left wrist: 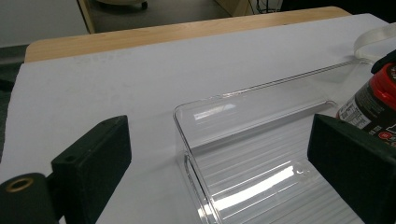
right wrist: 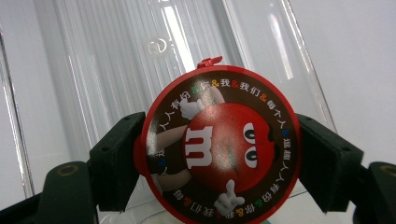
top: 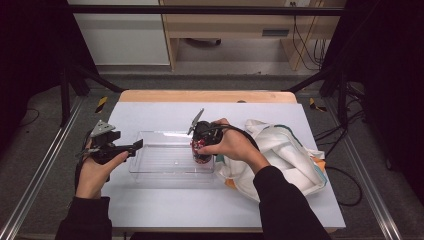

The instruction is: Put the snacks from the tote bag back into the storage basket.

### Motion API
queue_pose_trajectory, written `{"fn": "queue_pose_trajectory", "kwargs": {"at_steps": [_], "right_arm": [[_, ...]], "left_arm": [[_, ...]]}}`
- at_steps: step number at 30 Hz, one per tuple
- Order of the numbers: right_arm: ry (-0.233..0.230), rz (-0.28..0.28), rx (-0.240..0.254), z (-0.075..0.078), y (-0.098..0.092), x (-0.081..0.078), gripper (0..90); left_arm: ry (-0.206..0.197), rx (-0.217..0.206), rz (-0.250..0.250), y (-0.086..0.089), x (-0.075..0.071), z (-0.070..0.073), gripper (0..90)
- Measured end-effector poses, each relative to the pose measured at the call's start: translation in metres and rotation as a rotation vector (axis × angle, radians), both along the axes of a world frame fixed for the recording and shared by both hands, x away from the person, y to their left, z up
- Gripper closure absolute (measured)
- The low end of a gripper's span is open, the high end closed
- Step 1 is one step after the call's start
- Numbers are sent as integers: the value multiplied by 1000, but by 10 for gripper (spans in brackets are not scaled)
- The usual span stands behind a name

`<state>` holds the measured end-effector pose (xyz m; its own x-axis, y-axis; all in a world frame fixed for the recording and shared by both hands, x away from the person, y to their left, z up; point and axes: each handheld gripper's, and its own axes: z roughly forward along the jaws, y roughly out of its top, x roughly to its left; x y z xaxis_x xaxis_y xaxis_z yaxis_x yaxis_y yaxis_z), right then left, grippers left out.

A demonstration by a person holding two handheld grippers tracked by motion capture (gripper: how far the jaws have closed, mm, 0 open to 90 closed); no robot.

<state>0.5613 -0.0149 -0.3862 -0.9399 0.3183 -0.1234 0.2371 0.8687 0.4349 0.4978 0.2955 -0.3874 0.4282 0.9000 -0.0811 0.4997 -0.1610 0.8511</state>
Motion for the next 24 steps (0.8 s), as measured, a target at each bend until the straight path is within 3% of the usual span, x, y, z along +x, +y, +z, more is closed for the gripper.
{"fn": "queue_pose_trajectory", "kwargs": {"at_steps": [14,24], "right_arm": [[7,-2,-16,-6,0,0,243],[0,29,-46,-14,2,0,243]], "left_arm": [[2,2,-3,0,0,0,63],[3,4,-5,0,0,0,64]]}}
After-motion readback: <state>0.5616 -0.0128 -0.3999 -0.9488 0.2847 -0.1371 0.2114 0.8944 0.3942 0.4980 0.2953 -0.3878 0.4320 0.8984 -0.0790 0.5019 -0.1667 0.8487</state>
